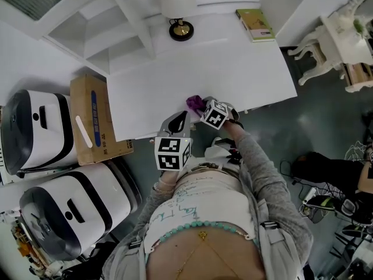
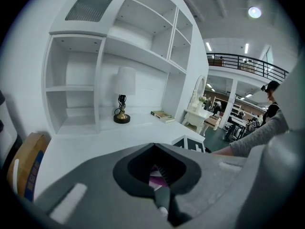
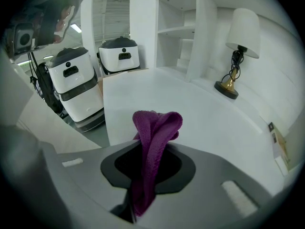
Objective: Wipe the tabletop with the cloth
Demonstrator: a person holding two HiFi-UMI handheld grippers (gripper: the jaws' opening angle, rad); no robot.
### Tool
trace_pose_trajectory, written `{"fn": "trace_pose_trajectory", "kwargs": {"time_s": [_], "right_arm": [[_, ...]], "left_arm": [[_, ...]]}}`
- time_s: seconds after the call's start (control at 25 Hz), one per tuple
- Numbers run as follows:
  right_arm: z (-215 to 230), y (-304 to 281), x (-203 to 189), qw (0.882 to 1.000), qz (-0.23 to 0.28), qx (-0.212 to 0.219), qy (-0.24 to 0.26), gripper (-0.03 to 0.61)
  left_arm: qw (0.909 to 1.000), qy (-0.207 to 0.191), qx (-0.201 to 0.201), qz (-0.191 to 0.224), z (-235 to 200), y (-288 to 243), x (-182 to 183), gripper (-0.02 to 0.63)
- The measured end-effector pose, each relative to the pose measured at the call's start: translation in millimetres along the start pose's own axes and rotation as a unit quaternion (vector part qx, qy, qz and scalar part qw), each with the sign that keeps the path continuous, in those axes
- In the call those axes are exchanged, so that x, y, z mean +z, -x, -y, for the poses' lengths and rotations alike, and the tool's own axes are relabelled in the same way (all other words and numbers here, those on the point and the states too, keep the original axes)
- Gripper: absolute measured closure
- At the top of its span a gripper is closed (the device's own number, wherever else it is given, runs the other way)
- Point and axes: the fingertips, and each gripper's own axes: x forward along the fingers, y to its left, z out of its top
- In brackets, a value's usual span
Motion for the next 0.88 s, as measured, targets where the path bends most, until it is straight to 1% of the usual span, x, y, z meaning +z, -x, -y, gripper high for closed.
{"fn": "trace_pose_trajectory", "kwargs": {"time_s": [0.48, 0.88], "right_arm": [[18, 17, -30, 1.0, -0.001, -0.014, -0.024, 0.497], [29, 28, -49, 1.0, -0.002, -0.012, -0.023, 0.497]], "left_arm": [[0.9999, -0.005, -0.009, 0.0, 27, -14, 4, 0.609], [1.0, -0.006, -0.005, 0.002, 53, -26, 8, 0.609]]}}
